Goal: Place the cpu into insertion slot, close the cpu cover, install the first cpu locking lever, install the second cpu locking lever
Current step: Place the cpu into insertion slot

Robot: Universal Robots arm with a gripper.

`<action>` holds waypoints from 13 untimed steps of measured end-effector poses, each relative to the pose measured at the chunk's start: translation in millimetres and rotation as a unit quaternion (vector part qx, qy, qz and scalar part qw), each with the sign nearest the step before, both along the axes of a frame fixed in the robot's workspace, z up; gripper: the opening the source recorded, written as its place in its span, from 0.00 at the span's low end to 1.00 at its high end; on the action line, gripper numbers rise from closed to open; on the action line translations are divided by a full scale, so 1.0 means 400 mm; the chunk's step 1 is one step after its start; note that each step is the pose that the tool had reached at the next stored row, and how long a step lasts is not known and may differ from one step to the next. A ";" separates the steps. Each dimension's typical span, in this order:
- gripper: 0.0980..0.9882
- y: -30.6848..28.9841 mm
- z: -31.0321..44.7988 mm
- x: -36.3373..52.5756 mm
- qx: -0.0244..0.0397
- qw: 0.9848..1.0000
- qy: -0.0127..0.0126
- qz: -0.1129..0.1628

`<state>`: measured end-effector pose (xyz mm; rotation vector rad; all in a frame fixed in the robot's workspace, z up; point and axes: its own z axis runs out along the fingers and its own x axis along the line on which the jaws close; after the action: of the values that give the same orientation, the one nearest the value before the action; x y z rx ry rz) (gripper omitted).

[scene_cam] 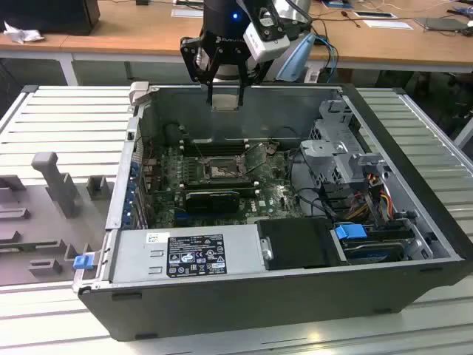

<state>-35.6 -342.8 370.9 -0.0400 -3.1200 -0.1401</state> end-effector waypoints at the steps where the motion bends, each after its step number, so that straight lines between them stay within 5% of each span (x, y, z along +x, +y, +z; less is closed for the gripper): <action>1: 0.48 0.000 0.000 0.000 0.000 1.000 0.000 -0.003; 4: 0.48 0.000 0.000 0.000 0.000 1.000 0.000 -0.025; 13: 0.48 0.000 -0.006 0.000 0.000 1.000 0.000 -0.026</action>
<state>-35.8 -342.9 368.5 -0.1224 -3.1202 -0.1407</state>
